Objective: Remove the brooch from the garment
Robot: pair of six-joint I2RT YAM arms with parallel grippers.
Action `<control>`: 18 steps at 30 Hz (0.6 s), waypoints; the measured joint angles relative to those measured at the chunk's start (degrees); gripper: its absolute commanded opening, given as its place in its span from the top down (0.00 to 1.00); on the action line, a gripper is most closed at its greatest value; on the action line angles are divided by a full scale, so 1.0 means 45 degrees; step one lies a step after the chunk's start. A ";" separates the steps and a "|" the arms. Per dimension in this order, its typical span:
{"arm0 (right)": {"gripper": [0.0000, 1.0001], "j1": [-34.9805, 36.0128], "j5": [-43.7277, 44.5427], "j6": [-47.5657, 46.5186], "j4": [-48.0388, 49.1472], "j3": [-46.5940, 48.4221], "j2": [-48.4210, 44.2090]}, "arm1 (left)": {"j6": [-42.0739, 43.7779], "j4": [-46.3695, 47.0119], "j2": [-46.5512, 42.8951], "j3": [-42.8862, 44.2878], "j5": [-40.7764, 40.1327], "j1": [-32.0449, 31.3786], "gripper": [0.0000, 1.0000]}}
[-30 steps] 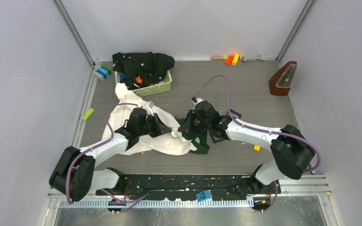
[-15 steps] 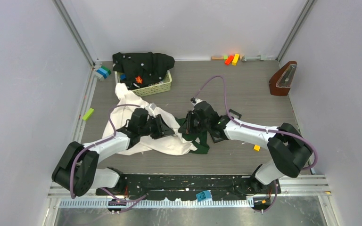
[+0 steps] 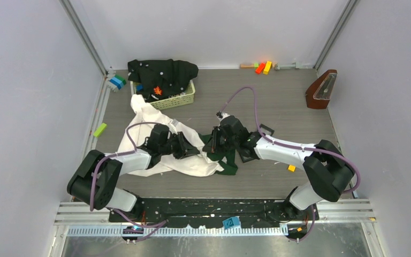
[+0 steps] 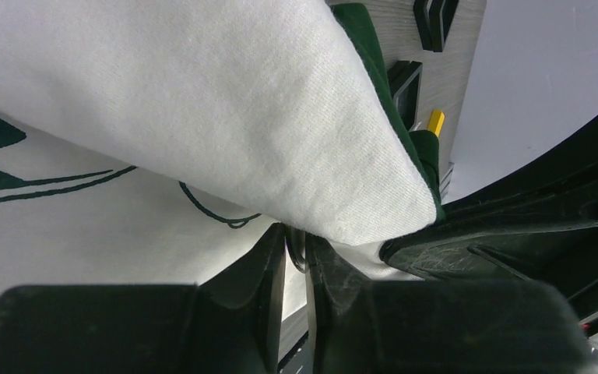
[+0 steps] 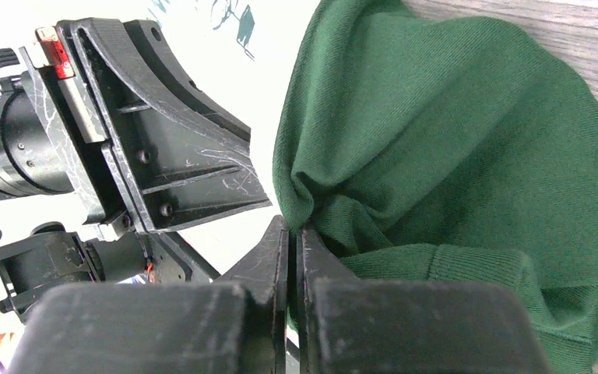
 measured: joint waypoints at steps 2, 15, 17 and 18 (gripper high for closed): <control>1.00 0.0000 0.0000 -0.0029 0.0010 -0.0019 0.0000 | -0.0204 0.0301 0.0185 -0.0044 0.0131 0.0019 0.68; 0.99 0.0000 0.0005 -0.0039 0.0321 -0.0253 0.0000 | -0.2239 0.3453 0.1865 -0.0699 0.0869 0.0049 1.00; 1.00 0.0000 0.0015 -0.0039 0.0384 -0.0364 0.0000 | -0.2642 0.4313 0.2205 -0.0933 0.0942 0.0087 1.00; 0.99 -0.0005 0.0029 -0.0034 0.0393 -0.0393 0.0000 | -0.2803 0.4619 0.2351 -0.1025 0.0957 0.0136 1.00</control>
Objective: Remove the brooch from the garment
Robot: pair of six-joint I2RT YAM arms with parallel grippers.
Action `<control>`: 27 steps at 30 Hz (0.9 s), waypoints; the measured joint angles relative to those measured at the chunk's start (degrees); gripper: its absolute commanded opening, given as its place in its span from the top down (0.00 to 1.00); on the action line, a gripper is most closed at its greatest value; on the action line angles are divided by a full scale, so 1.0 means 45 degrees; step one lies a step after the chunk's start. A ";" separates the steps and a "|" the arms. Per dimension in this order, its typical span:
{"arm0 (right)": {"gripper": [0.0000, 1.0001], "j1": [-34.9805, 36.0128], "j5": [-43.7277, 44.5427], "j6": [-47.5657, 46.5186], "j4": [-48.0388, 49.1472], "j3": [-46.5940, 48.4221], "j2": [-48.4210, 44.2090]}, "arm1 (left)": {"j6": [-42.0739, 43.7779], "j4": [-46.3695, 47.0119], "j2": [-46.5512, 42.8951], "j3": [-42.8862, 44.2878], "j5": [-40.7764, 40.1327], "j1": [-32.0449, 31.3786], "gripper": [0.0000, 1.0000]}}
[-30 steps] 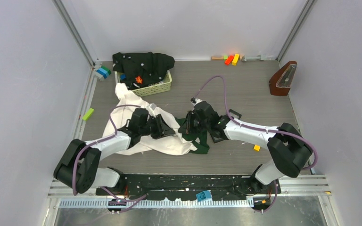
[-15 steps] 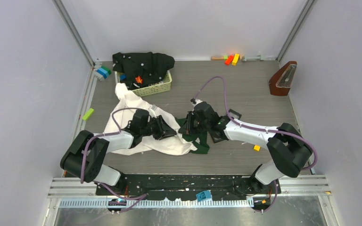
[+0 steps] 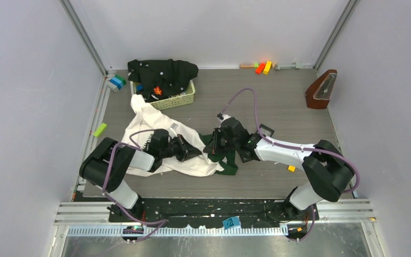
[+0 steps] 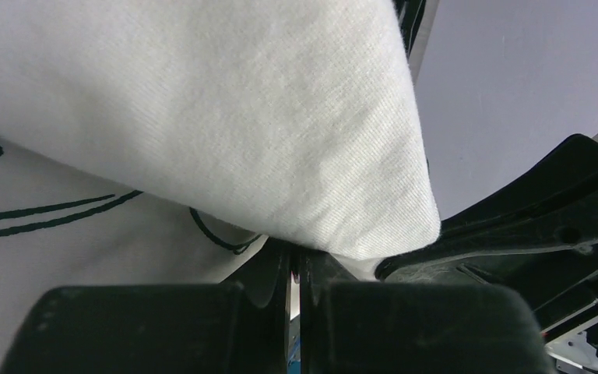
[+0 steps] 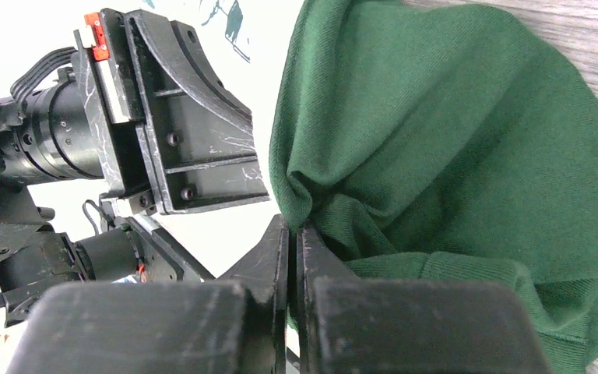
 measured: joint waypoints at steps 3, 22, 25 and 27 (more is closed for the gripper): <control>0.93 0.0005 0.0267 -0.0005 -0.0073 -0.0044 -0.0058 | -0.0083 0.0243 0.0102 -0.0112 0.0029 0.0112 1.00; 0.32 0.0112 0.0083 -0.0355 -0.0087 0.0418 -0.0189 | 0.8335 -1.6786 -0.5280 0.7732 -1.1118 -0.2195 1.00; 0.31 0.0112 -0.0083 -0.0471 -0.0010 0.0772 -0.0189 | 0.9457 -1.6980 -0.5231 0.7985 -1.2915 -0.2744 1.00; 0.30 0.0078 -0.0257 -0.0505 0.0369 0.0976 -0.0189 | 1.0137 -1.6339 -0.5440 0.7684 -1.3236 -0.2890 1.00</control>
